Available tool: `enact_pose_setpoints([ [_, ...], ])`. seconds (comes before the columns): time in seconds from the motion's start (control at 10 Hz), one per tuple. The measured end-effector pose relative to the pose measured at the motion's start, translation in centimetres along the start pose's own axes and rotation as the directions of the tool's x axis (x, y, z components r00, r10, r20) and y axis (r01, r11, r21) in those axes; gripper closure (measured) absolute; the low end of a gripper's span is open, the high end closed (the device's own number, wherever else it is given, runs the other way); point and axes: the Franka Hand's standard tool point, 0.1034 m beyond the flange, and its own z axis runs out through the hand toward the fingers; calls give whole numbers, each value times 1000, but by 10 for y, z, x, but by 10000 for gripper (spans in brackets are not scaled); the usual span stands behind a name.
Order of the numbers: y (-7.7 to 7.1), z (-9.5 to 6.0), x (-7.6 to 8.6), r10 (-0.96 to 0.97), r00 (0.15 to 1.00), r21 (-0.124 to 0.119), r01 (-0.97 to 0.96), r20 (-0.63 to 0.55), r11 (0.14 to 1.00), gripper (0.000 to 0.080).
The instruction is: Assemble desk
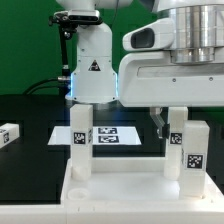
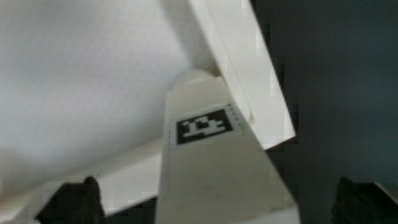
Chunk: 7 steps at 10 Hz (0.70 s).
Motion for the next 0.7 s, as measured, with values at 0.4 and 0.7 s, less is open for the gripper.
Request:
enact_pose_setpoints([
  [0.4, 0, 1, 0, 143, 990, 1, -143, 2, 990, 515],
  [0.7, 5, 0, 0, 508, 861, 22, -509, 25, 861, 514],
])
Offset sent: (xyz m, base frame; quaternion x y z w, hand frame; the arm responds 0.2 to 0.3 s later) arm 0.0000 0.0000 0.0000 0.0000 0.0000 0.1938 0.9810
